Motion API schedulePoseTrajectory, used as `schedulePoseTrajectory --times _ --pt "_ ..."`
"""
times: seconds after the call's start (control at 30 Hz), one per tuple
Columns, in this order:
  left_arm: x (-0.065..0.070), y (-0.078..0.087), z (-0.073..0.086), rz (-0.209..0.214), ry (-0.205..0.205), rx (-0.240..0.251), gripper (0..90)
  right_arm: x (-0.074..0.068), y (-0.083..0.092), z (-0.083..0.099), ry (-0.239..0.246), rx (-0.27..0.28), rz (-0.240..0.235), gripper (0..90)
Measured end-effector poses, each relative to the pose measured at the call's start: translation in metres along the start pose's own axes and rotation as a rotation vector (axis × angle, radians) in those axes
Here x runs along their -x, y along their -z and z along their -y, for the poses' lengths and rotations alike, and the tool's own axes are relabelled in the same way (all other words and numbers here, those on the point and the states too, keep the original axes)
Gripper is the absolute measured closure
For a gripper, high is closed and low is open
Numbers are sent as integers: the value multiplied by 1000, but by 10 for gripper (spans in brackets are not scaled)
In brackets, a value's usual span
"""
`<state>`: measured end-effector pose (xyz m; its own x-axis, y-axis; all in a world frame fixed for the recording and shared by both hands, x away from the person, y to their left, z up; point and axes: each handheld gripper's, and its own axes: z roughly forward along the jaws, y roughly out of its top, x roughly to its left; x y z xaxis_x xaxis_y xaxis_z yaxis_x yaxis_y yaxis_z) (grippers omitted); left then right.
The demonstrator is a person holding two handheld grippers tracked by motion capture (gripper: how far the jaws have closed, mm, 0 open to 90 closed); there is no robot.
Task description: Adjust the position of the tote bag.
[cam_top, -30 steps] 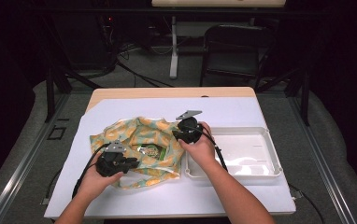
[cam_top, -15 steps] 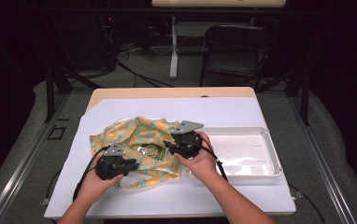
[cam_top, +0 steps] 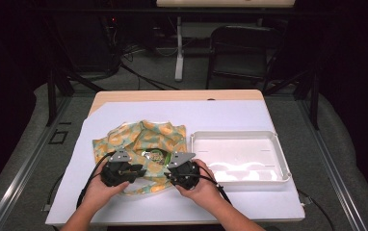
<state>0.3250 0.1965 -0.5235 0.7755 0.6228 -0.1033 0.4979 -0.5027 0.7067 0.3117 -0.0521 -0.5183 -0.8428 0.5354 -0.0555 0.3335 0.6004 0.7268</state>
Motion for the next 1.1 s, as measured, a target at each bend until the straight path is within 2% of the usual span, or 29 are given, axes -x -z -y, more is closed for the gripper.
schedulePoseTrajectory --times 0.07,0.17,0.2,0.23,0.27,0.4,0.43,0.47,0.57,0.6,0.63,0.67,0.83,0.87,0.9,0.93,1.1 --pt "0 1 -3 -4 -13 0 666 0 -2 5 -12 -10 -11 833" --pt "-1 2 -8 -19 -21 28 619 -2 -3 8 -22 -8 -17 855" --pt "-3 2 -11 -24 -22 43 580 -1 -4 10 -19 -27 -23 861" --pt "-3 2 -11 -24 -22 43 562 -1 -4 10 -19 -27 -23 861" --pt "-5 0 -15 -36 -18 63 536 -2 -6 13 -28 -28 -21 860" --pt "-13 -1 -19 -67 -16 65 490 -3 -8 16 -31 -41 -15 854" --pt "-16 -1 -20 -84 -9 76 477 -3 -8 17 -32 -44 -14 853" --pt "-26 0 -20 -105 24 87 457 -3 -9 17 -41 -35 -15 849" --pt "-32 1 -21 -108 38 86 443 -3 -9 18 -42 -35 -16 846" --pt "-40 2 -25 -107 64 84 439 -2 -9 18 -44 -37 -12 846" --pt "-40 2 -25 -107 64 84 438 -2 -9 18 -44 -37 -12 846" --pt "-44 2 -29 -96 82 99 438 -2 -9 18 -52 -40 -12 844" --pt "-47 -4 -35 -61 84 107 430 -3 -10 19 -54 -37 -16 842" --pt "-47 -9 -36 -35 101 119 428 -2 -10 20 -53 -38 -14 842" --pt "-47 -9 -36 -35 101 119 428 -2 -10 20 -53 -38 -14 842" --pt "-47 -13 -37 -22 114 108 428 -2 -11 20 -58 -42 -17 841" --pt "-43 -21 -36 6 110 62 428 -2 -11 21 -63 -36 -16 841"
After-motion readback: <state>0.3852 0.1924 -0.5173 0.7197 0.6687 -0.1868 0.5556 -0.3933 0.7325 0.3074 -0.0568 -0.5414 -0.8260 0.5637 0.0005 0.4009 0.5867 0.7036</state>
